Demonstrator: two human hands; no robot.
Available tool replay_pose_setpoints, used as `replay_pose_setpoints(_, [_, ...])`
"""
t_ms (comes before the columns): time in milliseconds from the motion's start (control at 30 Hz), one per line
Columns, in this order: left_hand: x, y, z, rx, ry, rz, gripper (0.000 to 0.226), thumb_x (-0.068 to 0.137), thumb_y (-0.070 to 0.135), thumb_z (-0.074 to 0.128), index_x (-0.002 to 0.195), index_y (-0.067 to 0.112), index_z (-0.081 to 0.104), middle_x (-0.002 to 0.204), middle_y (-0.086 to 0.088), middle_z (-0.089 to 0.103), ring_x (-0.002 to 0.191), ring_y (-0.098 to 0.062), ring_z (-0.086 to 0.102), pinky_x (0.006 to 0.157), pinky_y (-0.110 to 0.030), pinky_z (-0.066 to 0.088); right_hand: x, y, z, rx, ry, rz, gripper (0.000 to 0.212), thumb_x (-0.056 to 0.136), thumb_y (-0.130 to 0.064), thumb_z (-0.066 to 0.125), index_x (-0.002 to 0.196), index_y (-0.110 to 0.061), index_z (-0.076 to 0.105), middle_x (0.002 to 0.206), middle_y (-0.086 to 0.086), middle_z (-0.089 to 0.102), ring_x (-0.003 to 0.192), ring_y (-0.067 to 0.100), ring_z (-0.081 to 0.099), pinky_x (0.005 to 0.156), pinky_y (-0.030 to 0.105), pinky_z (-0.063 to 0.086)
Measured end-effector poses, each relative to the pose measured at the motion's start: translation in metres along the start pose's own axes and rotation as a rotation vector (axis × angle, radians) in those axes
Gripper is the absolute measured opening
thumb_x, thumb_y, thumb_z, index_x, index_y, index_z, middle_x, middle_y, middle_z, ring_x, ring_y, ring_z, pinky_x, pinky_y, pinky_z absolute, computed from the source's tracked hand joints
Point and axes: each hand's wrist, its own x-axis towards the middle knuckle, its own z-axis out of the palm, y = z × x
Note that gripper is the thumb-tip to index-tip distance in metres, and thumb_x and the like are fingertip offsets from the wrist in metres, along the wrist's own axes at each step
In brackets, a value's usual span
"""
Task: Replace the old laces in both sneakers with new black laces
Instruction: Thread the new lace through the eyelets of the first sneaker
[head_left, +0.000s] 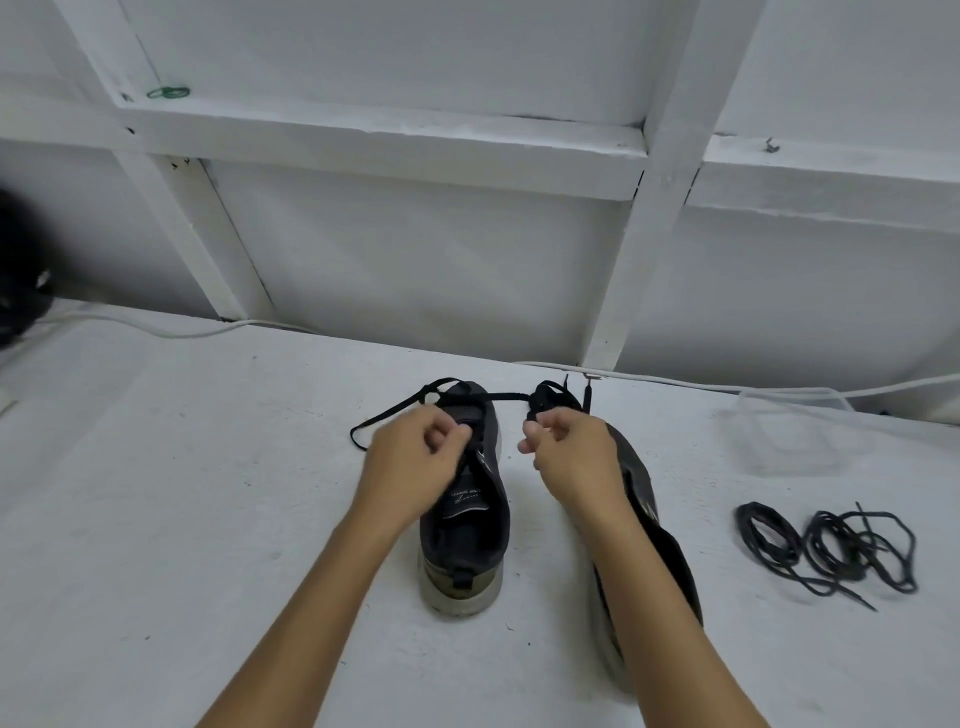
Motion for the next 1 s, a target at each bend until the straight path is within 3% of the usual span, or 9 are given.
replay_pose_setpoints(67, [-0.009, 0.0, 0.008, 0.071, -0.096, 0.019, 0.023, 0.088, 0.049, 0.065, 0.078, 0.028, 0.066, 0.081, 0.012, 0.062, 0.075, -0.001, 0.057, 0.067, -0.019, 0.043, -0.005, 0.005, 0.007, 0.227, -0.031, 0.069, 0.007, 0.098, -0.011, 0.062, 0.099, -0.015, 0.068, 0.084, 0.0, 0.076, 0.068, 0.007, 0.065, 0.067, 0.026, 0.059])
replay_pose_setpoints(167, [-0.011, -0.006, 0.014, 0.135, -0.189, 0.01, 0.029, 0.085, 0.06, 0.062, 0.08, 0.033, 0.071, 0.092, 0.014, 0.056, 0.086, -0.002, 0.056, 0.075, -0.024, 0.046, -0.01, 0.016, 0.016, 0.384, -0.092, 0.147, 0.009, 0.097, -0.005, 0.063, 0.101, -0.01, 0.07, 0.09, 0.006, 0.077, 0.073, 0.007, 0.069, 0.064, 0.02, 0.059])
replay_pose_setpoints(300, [-0.009, -0.011, 0.015, 0.035, -0.306, -0.06, 0.02, 0.089, 0.05, 0.063, 0.096, 0.037, 0.075, 0.103, 0.011, 0.052, 0.096, -0.002, 0.055, 0.082, -0.02, 0.043, -0.014, 0.027, 0.024, 0.486, -0.088, 0.183, 0.006, 0.096, -0.013, 0.069, 0.096, -0.009, 0.073, 0.084, 0.002, 0.073, 0.077, 0.011, 0.068, 0.071, 0.026, 0.062])
replay_pose_setpoints(400, [-0.011, -0.014, 0.014, -0.051, -0.337, -0.093, 0.014, 0.092, 0.041, 0.063, 0.1, 0.036, 0.073, 0.108, 0.011, 0.051, 0.096, 0.001, 0.055, 0.076, -0.012, 0.038, -0.015, 0.03, 0.029, 0.474, -0.071, 0.141, 0.008, 0.094, -0.009, 0.07, 0.092, -0.013, 0.077, 0.083, 0.002, 0.075, 0.082, 0.016, 0.072, 0.078, 0.033, 0.063])
replay_pose_setpoints(533, [-0.014, -0.017, 0.014, -0.11, -0.361, -0.102, 0.017, 0.095, 0.041, 0.06, 0.109, 0.037, 0.068, 0.111, 0.012, 0.051, 0.098, 0.0, 0.055, 0.076, -0.012, 0.038, -0.016, 0.032, 0.034, 0.366, -0.078, 0.026, 0.01, 0.092, -0.012, 0.073, 0.096, -0.017, 0.08, 0.086, -0.002, 0.079, 0.087, 0.016, 0.076, 0.086, 0.041, 0.062])
replay_pose_setpoints(700, [-0.013, -0.017, 0.016, -0.125, -0.348, -0.102, 0.022, 0.097, 0.039, 0.058, 0.115, 0.033, 0.07, 0.11, 0.011, 0.051, 0.098, -0.001, 0.055, 0.076, -0.011, 0.037, -0.016, 0.034, 0.037, 0.259, -0.018, -0.082, 0.01, 0.09, -0.015, 0.075, 0.09, -0.024, 0.08, 0.082, -0.01, 0.078, 0.081, 0.005, 0.074, 0.086, 0.037, 0.061])
replay_pose_setpoints(800, [-0.012, -0.018, 0.016, -0.144, -0.327, -0.102, 0.024, 0.1, 0.028, 0.052, 0.114, 0.029, 0.072, 0.107, 0.011, 0.052, 0.1, 0.001, 0.055, 0.078, -0.01, 0.038, -0.016, 0.035, 0.039, 0.219, -0.059, -0.093, 0.006, 0.089, -0.02, 0.077, 0.088, -0.023, 0.082, 0.081, -0.01, 0.078, 0.082, 0.007, 0.074, 0.085, 0.039, 0.061])
replay_pose_setpoints(900, [-0.011, -0.019, 0.019, -0.041, -0.259, -0.028, 0.02, 0.094, 0.027, 0.062, 0.108, 0.032, 0.075, 0.101, 0.013, 0.055, 0.089, 0.0, 0.057, 0.072, -0.007, 0.038, -0.015, 0.037, 0.038, 0.187, -0.121, -0.103, 0.015, 0.092, -0.023, 0.072, 0.079, -0.021, 0.08, 0.079, -0.005, 0.076, 0.083, 0.016, 0.072, 0.083, 0.04, 0.059])
replay_pose_setpoints(1000, [-0.01, -0.015, 0.023, -0.007, -0.188, 0.001, 0.012, 0.089, 0.03, 0.069, 0.095, 0.032, 0.079, 0.096, 0.01, 0.058, 0.085, -0.001, 0.058, 0.07, -0.008, 0.039, -0.018, 0.043, 0.035, 0.242, -0.171, -0.105, 0.024, 0.097, -0.022, 0.064, 0.079, -0.017, 0.078, 0.085, -0.006, 0.074, 0.088, 0.012, 0.068, 0.082, 0.029, 0.055])
